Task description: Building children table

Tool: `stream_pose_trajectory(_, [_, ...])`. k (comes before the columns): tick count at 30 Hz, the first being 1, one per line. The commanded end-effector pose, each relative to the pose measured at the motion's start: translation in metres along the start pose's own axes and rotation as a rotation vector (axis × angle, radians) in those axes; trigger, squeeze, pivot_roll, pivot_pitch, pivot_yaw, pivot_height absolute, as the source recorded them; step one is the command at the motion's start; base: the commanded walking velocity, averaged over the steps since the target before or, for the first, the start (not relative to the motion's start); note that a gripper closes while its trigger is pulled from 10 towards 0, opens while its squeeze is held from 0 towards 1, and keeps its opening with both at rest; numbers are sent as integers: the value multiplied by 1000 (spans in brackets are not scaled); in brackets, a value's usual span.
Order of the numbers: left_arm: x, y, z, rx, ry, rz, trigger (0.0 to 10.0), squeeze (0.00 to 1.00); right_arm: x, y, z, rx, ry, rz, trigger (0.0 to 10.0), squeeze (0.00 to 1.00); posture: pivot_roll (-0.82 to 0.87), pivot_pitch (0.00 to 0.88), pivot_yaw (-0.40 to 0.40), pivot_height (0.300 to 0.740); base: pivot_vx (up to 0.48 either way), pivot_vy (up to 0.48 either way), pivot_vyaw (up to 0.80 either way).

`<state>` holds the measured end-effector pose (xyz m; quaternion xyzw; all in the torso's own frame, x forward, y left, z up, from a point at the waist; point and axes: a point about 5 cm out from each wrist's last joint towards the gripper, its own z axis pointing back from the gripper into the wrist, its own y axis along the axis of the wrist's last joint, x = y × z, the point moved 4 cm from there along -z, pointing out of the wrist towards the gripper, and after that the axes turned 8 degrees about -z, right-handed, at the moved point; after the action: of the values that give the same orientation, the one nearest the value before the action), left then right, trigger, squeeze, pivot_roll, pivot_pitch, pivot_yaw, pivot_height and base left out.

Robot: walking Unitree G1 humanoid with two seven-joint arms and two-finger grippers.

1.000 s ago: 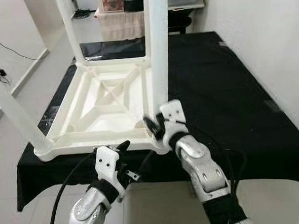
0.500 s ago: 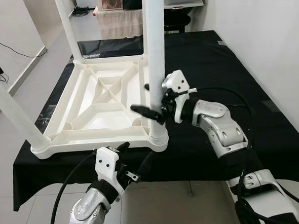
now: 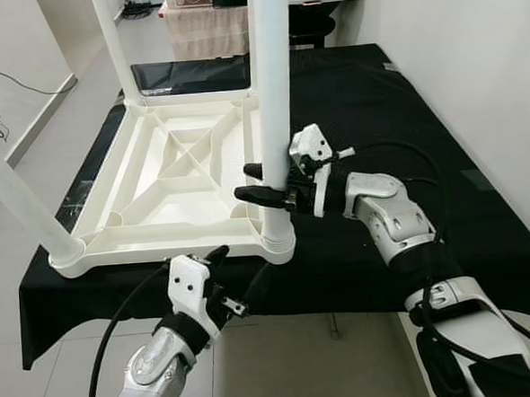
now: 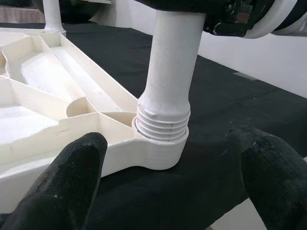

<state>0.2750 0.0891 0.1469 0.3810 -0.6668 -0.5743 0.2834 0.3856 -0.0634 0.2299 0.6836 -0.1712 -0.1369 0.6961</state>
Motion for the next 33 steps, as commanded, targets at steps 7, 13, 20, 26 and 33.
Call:
stream_pose_trajectory(7, [-3, 1, 4, 1, 13, 12, 10000, 0, 15, -39, 20, -23, -548, -75, 0, 0, -15, 157, -1, 740, 0, 0, 0])
stream_pose_trajectory(13, [-4, 1, 3, 2, 7, 10, 10000, 0, -55, -96, -5, -141, -667, -130, 0, 0, -27, 162, 18, 740, 0, 0, 0])
stream_pose_trajectory(20, [-5, 0, 1, 2, 11, 12, 10000, 0, -18, -74, 0, -111, -761, -79, 10000, 0, -18, 147, 10, 740, 0, 0, 0])
stream_pose_trajectory(26, [-6, -1, 0, 2, 17, 11, 10000, 0, -7, -52, 0, -32, -669, -90, 10000, 1000, -3, 135, 12, 740, 0, 0, 0])
stream_pose_trajectory(33, [-6, -2, -1, -1, 11, 14, 10000, 0, 5, -15, -1, 28, -349, -36, 10000, 0, 13, 117, 1, 740, 0, 0, 0])
